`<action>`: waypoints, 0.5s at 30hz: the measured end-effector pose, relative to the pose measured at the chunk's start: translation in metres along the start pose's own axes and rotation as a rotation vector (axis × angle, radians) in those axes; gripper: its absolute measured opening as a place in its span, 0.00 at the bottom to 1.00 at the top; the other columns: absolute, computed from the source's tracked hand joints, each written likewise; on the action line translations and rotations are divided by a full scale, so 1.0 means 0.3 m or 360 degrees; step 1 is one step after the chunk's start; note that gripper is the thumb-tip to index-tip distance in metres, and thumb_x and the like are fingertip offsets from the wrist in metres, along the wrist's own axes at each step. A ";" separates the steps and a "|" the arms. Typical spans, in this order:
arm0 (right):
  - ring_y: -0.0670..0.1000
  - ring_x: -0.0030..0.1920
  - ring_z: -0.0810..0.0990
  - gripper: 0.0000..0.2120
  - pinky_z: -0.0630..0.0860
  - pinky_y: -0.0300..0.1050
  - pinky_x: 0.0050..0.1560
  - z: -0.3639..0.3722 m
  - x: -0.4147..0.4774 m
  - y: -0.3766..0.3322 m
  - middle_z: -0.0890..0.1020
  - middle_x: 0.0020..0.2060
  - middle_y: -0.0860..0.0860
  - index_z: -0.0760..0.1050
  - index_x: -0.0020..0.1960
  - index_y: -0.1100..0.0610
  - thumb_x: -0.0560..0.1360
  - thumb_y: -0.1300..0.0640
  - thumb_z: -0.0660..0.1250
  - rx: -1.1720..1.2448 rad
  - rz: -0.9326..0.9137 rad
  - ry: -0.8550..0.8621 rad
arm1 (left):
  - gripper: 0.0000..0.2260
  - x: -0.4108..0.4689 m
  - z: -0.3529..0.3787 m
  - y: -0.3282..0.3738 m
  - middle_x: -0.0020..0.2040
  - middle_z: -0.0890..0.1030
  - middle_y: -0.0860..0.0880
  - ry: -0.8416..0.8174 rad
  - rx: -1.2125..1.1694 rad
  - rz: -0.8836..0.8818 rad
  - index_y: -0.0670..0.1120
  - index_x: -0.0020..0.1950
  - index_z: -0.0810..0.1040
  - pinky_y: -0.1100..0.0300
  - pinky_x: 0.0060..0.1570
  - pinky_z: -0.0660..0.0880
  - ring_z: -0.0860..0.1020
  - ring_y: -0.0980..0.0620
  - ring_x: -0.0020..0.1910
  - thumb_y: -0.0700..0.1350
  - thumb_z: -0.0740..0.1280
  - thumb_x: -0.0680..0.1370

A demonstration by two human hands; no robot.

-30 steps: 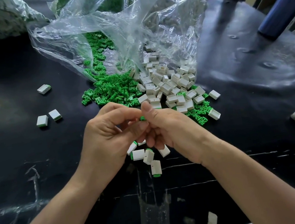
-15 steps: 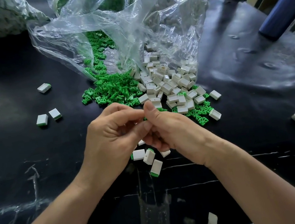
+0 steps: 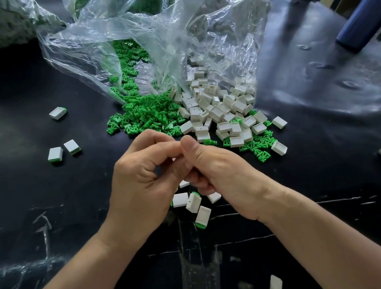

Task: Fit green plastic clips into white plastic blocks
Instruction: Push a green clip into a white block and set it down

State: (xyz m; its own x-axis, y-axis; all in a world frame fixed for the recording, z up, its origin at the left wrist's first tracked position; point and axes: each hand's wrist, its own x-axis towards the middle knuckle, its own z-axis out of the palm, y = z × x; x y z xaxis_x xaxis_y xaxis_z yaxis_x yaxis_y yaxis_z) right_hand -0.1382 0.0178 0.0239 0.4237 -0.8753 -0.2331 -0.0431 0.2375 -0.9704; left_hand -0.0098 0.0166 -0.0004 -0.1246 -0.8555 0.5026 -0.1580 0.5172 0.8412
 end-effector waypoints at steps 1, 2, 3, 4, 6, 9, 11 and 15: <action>0.34 0.25 0.72 0.15 0.65 0.24 0.27 0.000 -0.001 -0.002 0.73 0.21 0.36 0.67 0.35 0.49 0.74 0.43 0.52 0.0004 -0.0002 -0.0005 | 0.08 0.001 0.000 0.001 0.42 0.75 0.44 -0.0009 -0.0010 0.0004 0.51 0.47 0.78 0.60 0.33 0.79 0.78 0.54 0.36 0.41 0.68 0.71; 0.36 0.25 0.72 0.15 0.65 0.25 0.28 -0.001 -0.001 -0.003 0.73 0.21 0.37 0.68 0.34 0.50 0.72 0.42 0.52 0.0012 -0.0005 -0.0012 | 0.08 0.002 0.000 0.001 0.41 0.74 0.44 -0.0015 -0.0012 0.0033 0.51 0.48 0.77 0.62 0.33 0.79 0.78 0.55 0.36 0.41 0.67 0.71; 0.39 0.26 0.71 0.17 0.65 0.27 0.29 -0.002 -0.001 -0.003 0.72 0.22 0.39 0.68 0.33 0.51 0.70 0.40 0.53 0.0009 -0.0007 -0.0024 | 0.08 0.003 0.000 0.003 0.41 0.74 0.44 -0.0016 0.0002 0.0086 0.51 0.48 0.76 0.67 0.34 0.77 0.78 0.58 0.36 0.40 0.67 0.71; 0.41 0.27 0.68 0.19 0.64 0.30 0.30 -0.004 -0.001 -0.003 0.70 0.24 0.40 0.68 0.33 0.53 0.69 0.38 0.53 0.0004 -0.0006 -0.0046 | 0.09 0.002 -0.001 0.005 0.41 0.74 0.44 -0.0013 0.0029 0.0144 0.50 0.49 0.75 0.72 0.36 0.75 0.77 0.61 0.37 0.39 0.66 0.72; 0.44 0.30 0.64 0.22 0.62 0.36 0.31 -0.010 0.000 -0.001 0.68 0.27 0.45 0.69 0.36 0.55 0.67 0.36 0.52 -0.0025 0.0010 -0.0108 | 0.09 -0.001 -0.002 0.007 0.41 0.73 0.44 0.0002 0.0069 0.0212 0.50 0.50 0.74 0.75 0.37 0.72 0.76 0.64 0.38 0.39 0.65 0.72; 0.44 0.29 0.65 0.24 0.64 0.36 0.31 -0.015 0.001 -0.002 0.69 0.27 0.44 0.73 0.35 0.52 0.67 0.33 0.50 -0.0163 0.0030 -0.0110 | 0.09 -0.001 0.004 0.005 0.42 0.74 0.46 0.0009 0.0048 0.0194 0.51 0.48 0.74 0.74 0.37 0.72 0.76 0.64 0.38 0.40 0.65 0.72; 0.41 0.28 0.66 0.23 0.65 0.32 0.30 -0.016 -0.001 -0.005 0.69 0.25 0.42 0.73 0.31 0.47 0.67 0.33 0.49 -0.0258 0.0010 -0.0084 | 0.09 -0.003 0.003 0.001 0.42 0.74 0.45 -0.0008 0.0008 0.0165 0.50 0.49 0.75 0.73 0.37 0.73 0.77 0.61 0.38 0.39 0.67 0.72; 0.36 0.25 0.70 0.20 0.66 0.24 0.29 -0.020 -0.015 -0.019 0.71 0.21 0.38 0.69 0.30 0.49 0.69 0.37 0.49 -0.0283 -0.0044 -0.0119 | 0.09 -0.008 0.000 -0.004 0.42 0.75 0.44 -0.0031 0.0030 0.0116 0.50 0.49 0.76 0.65 0.36 0.77 0.77 0.55 0.38 0.39 0.70 0.72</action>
State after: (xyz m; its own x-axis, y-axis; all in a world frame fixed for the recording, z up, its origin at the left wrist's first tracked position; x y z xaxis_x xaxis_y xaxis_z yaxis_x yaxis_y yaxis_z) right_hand -0.1453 0.0178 0.0301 0.4926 -0.8452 -0.2074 -0.1871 0.1299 -0.9737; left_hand -0.0093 0.0179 -0.0026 -0.1557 -0.8150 0.5582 -0.1664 0.5787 0.7984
